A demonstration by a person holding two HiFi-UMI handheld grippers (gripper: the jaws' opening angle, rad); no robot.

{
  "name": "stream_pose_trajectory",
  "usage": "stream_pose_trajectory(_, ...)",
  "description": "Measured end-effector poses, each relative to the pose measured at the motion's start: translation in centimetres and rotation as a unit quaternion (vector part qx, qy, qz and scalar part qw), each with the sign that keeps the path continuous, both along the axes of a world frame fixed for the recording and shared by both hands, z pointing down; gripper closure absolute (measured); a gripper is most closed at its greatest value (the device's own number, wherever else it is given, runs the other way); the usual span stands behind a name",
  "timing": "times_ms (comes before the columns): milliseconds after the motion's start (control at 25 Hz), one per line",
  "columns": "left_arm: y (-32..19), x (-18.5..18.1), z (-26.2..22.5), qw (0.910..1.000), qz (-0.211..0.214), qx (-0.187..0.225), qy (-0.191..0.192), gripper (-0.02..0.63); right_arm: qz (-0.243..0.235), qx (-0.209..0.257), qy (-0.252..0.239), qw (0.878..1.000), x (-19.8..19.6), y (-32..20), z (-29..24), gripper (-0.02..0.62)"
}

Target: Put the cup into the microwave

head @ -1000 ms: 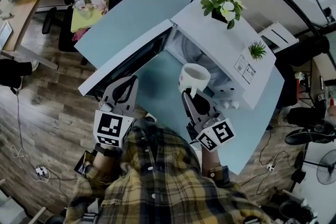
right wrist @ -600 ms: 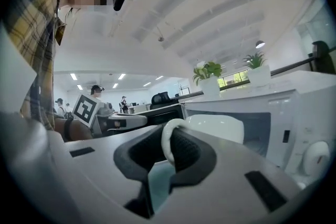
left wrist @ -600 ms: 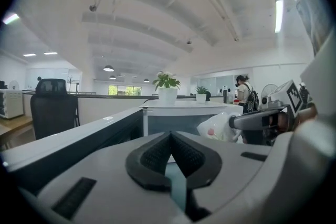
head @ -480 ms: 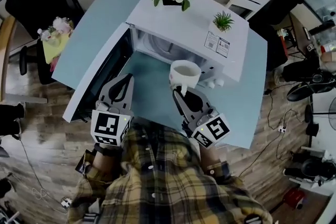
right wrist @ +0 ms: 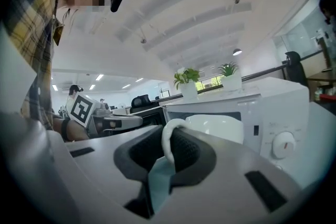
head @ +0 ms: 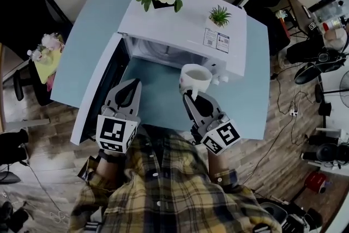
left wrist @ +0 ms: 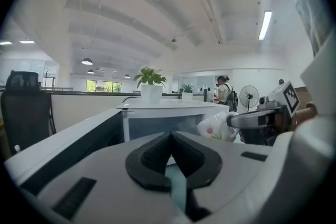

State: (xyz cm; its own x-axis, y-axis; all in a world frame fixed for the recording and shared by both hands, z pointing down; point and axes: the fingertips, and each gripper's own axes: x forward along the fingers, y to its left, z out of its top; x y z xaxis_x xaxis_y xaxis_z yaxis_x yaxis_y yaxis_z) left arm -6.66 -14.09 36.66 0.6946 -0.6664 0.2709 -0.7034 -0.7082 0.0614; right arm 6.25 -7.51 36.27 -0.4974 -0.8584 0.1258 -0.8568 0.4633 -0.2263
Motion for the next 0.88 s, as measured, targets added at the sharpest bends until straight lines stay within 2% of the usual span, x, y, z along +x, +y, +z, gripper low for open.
stream_pose_trajectory(240,0.1,0.2,0.5,0.9998,0.016,-0.007,0.0,0.614,0.012,-0.005,0.005,1.0,0.0,0.0,0.3,0.548)
stream_pose_trajectory(880,0.5,0.9,2.7,0.9987,0.032,-0.039,-0.001,0.614,-0.007,-0.021,0.008,1.0,-0.7,-1.6,1.9,0.548)
